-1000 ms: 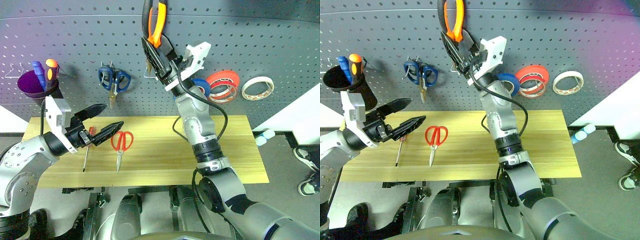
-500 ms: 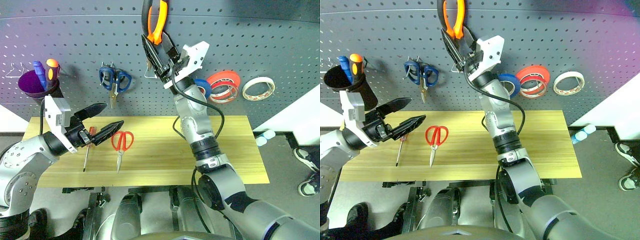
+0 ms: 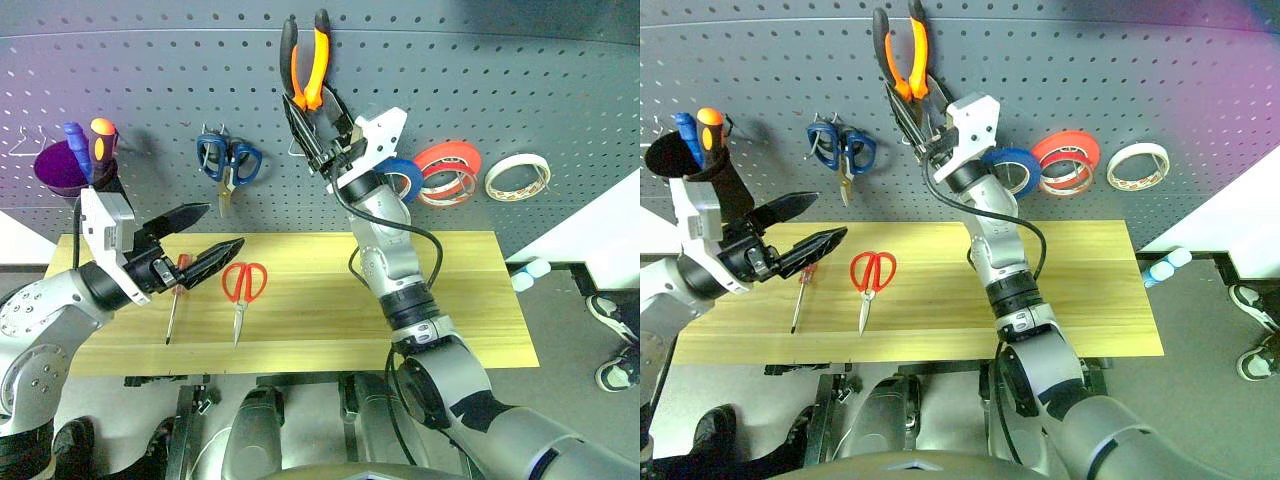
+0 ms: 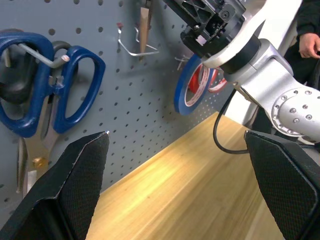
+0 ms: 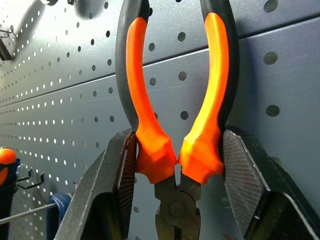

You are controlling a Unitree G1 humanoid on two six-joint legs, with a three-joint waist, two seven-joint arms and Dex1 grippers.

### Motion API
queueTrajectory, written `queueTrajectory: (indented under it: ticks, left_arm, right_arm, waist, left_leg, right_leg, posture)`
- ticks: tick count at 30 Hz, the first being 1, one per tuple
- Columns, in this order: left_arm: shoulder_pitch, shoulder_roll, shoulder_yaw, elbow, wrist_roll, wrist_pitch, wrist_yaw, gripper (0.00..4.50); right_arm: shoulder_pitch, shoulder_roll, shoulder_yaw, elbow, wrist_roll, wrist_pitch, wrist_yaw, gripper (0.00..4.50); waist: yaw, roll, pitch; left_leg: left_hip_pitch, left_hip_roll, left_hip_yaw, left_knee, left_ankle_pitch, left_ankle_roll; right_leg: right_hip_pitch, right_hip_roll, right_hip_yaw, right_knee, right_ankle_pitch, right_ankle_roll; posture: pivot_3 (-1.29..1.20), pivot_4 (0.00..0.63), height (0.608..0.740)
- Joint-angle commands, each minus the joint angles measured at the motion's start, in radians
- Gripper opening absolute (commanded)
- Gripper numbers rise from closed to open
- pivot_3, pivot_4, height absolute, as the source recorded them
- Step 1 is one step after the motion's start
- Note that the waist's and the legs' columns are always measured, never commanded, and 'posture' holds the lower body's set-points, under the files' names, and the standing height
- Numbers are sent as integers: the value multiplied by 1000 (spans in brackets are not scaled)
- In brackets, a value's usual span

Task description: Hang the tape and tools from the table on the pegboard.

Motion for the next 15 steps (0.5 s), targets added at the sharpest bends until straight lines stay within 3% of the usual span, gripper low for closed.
queueTrajectory:
  ticks: [1,15]
  left_arm:
    - [19,9,45,-55,-33,3,12,4500]
    - [129,3,160,-197,-128,8,121,4500]
  right_arm:
    - [16,28,16,-32,-28,-55,-23,2129]
    - [17,27,14,54,-57,-123,-57,2129]
  waist:
    - [0,0,0]
    - [2,0,0]
  left_leg:
    - [0,0,0,0,0,0]
    - [0,0,0,-1,0,0]
  right_leg:
    - [0,0,0,0,0,0]
    - [0,0,0,-1,0,0]
  posture:
    - [57,229,733]
    - [87,227,733]
